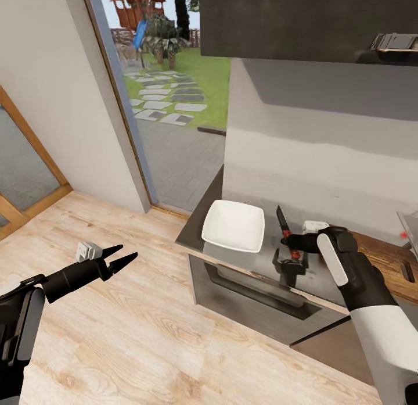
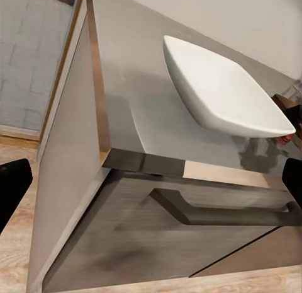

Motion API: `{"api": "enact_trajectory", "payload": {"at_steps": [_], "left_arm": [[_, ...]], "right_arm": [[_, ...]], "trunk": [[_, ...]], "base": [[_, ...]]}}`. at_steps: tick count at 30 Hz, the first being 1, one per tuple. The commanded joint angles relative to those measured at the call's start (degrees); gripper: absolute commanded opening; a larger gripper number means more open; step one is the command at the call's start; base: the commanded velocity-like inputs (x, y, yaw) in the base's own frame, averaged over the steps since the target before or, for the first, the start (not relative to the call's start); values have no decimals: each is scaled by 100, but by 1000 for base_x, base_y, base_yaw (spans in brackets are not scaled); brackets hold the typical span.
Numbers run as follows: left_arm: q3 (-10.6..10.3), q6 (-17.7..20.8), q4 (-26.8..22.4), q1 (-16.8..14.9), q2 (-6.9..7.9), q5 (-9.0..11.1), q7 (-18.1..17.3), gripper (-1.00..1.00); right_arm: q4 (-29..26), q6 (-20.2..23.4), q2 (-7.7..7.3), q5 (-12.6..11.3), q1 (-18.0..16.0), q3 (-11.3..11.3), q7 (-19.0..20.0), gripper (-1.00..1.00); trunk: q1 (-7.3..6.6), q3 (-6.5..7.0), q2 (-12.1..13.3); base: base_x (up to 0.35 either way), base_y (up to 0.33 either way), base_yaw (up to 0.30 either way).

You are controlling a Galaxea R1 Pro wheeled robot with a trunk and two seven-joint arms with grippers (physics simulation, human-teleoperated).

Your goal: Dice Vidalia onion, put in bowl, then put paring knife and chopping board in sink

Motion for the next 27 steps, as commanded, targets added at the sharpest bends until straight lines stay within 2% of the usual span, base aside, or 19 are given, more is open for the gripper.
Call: {"api": "enact_trajectory", "payload": {"at_steps": [1,9,16,27], "left_arm": [[3,43,-1,-4,0,23,-9,100],[3,43,-1,-4,-4,23,-4,100],[3,43,-1,-7,-29,23,-6,100],[3,43,-1,-5,-50,23,-3,100]], "right_arm": [[-3,15,-6,-59,-20,13,-60,100],[59,15,-6,-55,-146,4,-65,100],[501,15,-6,-55,-282,-3,-68,100],[667,15,-4,-56,-328,0,-69,100]], "trunk": [[3,-10,-10],[3,-10,-10],[3,-10,-10],[3,-10,-10]], "base": [[0,0,0],[0,0,0],[0,0,0],[0,0,0]]}}
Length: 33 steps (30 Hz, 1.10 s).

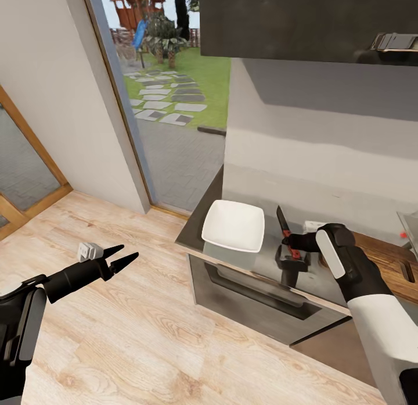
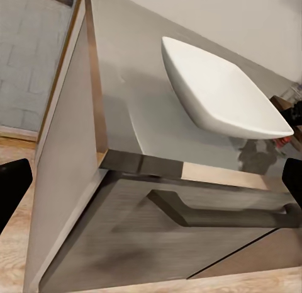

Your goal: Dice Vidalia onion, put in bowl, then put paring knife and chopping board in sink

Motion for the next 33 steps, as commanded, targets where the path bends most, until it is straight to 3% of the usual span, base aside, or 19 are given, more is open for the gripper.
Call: {"api": "enact_trajectory", "payload": {"at_steps": [1,33], "left_arm": [[3,44,-1,-6,1,23,-9,100],[3,44,-1,-4,-1,23,-9,100]], "right_arm": [[-1,15,-7,-60,-6,19,-59,100],[-9,15,-2,-77,-7,70,-56,100]], "trunk": [[3,-10,-10],[3,-10,-10]], "base": [[0,0,0],[0,0,0]]}}
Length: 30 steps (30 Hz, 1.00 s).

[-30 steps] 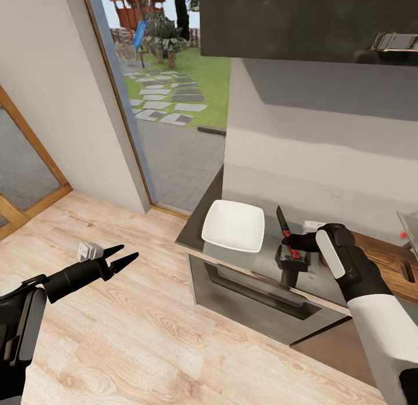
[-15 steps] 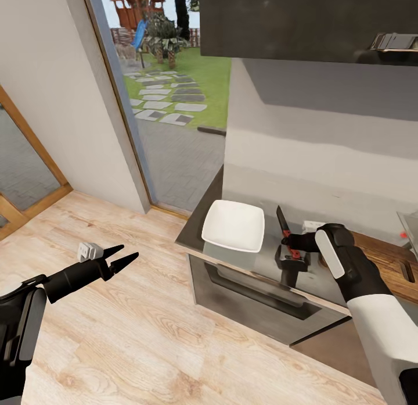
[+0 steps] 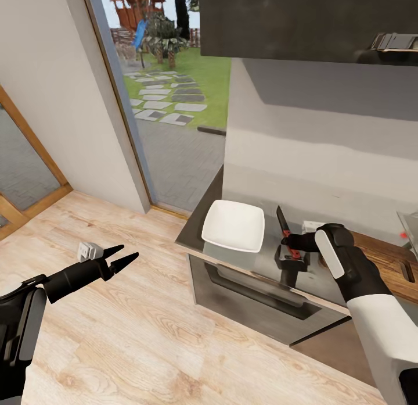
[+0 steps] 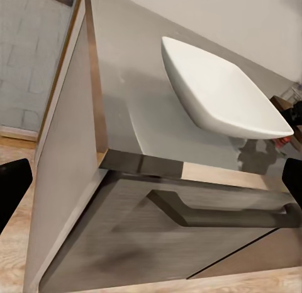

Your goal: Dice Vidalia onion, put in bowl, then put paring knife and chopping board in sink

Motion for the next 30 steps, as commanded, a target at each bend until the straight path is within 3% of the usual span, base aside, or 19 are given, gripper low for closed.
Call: {"api": "enact_trajectory", "payload": {"at_steps": [1,30], "left_arm": [[3,44,-1,-4,2,23,-9,100],[3,44,-1,-5,-1,23,-9,100]], "right_arm": [[-2,15,-5,-61,-5,17,-59,100],[-5,15,-4,-61,-5,17,-57,100]], "trunk": [[3,-10,-10],[3,-42,-10]], "base": [[0,0,0],[0,0,11]]}}
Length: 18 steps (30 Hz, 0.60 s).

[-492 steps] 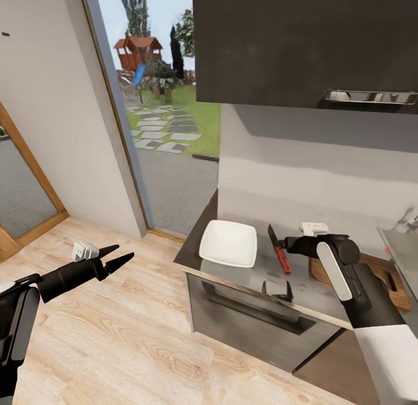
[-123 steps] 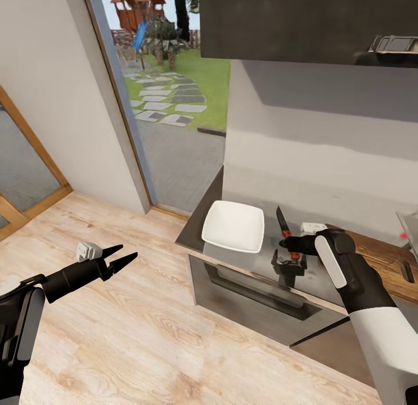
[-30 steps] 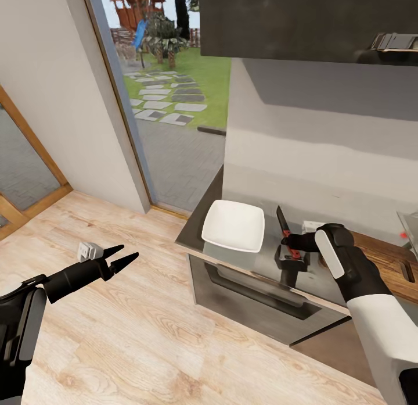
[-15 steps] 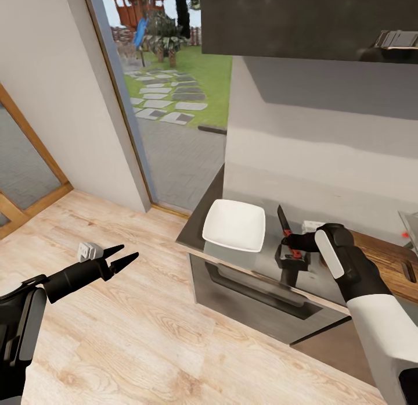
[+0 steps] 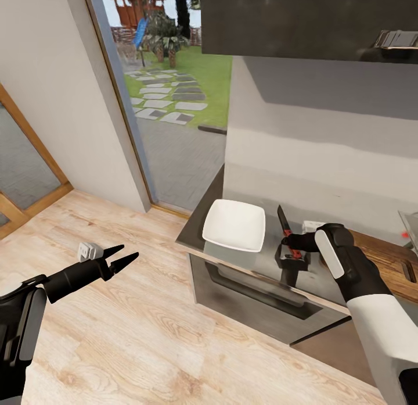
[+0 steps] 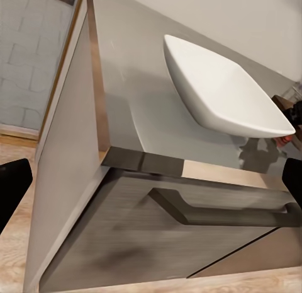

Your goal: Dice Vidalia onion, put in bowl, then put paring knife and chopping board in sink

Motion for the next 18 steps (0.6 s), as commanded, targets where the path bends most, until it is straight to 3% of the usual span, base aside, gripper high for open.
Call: {"api": "enact_trajectory", "payload": {"at_steps": [1,16,17,18], "left_arm": [[3,44,-1,-4,-1,23,-9,100],[3,44,-1,-4,-2,23,-10,100],[3,44,-1,-5,-2,23,-9,100],[3,44,-1,-4,-3,23,-9,100]], "right_arm": [[-2,14,-6,-104,-3,16,-60,100],[-3,14,-7,-104,-3,16,-62,100],[-2,14,-6,-104,-3,16,-64,-100],[-1,14,-6,-104,-3,16,-62,-100]], "trunk": [[4,-10,-9],[4,-7,-9],[4,-7,-9],[4,-7,-9]], "base": [[0,0,0],[0,0,-5],[0,0,0],[0,0,0]]}}
